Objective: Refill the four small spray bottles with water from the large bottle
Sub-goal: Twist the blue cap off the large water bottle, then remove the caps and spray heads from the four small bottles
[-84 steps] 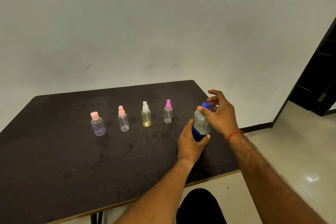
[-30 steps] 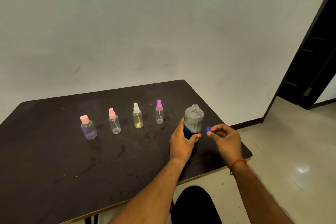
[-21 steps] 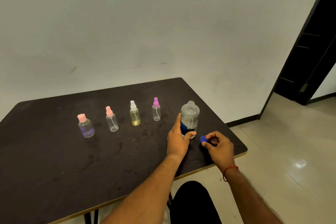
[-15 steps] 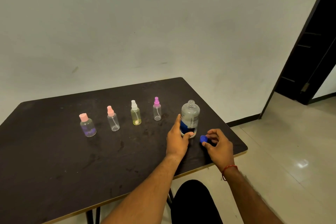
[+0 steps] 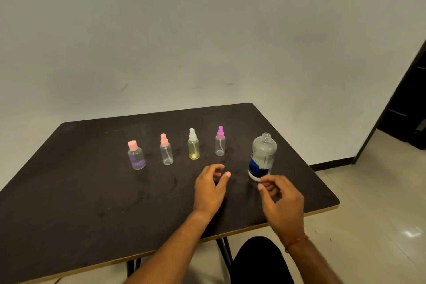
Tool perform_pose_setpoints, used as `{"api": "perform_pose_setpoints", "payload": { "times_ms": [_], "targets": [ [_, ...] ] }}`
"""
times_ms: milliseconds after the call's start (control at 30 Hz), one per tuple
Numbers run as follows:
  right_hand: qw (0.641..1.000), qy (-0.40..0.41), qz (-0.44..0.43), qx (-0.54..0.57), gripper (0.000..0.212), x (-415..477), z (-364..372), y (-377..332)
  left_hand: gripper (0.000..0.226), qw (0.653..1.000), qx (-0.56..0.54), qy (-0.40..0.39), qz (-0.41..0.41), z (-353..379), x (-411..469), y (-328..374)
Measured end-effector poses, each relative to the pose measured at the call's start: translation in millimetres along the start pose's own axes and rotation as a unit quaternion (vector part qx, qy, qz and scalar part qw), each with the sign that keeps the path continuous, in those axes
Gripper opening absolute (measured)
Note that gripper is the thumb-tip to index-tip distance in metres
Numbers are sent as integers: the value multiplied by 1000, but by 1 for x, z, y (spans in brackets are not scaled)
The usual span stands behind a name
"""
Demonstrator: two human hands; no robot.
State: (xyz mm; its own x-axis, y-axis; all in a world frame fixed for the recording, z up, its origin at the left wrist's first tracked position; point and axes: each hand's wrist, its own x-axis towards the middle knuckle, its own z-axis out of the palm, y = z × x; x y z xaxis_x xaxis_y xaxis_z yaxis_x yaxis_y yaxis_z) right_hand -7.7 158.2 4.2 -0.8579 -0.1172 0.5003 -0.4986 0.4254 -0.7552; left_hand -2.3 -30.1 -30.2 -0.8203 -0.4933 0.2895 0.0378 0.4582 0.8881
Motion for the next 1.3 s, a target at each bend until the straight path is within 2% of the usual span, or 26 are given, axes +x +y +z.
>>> {"api": "perform_pose_setpoints", "payload": {
  "times_ms": [67,233,433,633,767,967,1200,1300],
  "targets": [
    [999,-35,-17,16,23,0,19,-14,21,1000,10,20,6,-13,9,-5],
    [997,-79,1,23,29,24,68,-32,19,999,6,34,7,-26,29,-15],
    [997,-60,34,20,41,72,115,-30,18,999,-5,42,11,-21,34,-26],
    [997,-38,41,-46,54,119,136,-27,19,997,-32,75,8,-25,35,-30],
    [994,-50,62,-69,47,144,145,-21,24,998,-27,48,3,-23,36,-29],
    [990,-94,72,-76,25,145,151,-19,35,999,-20,43,4,-25,34,-29],
    [994,-97,50,5,16,111,131,-40,57,999,-20,47,14,-25,36,-31],
    [992,-112,55,29,13,101,123,-47,53,998,-42,36,14,-25,36,-32]
  ]
}}
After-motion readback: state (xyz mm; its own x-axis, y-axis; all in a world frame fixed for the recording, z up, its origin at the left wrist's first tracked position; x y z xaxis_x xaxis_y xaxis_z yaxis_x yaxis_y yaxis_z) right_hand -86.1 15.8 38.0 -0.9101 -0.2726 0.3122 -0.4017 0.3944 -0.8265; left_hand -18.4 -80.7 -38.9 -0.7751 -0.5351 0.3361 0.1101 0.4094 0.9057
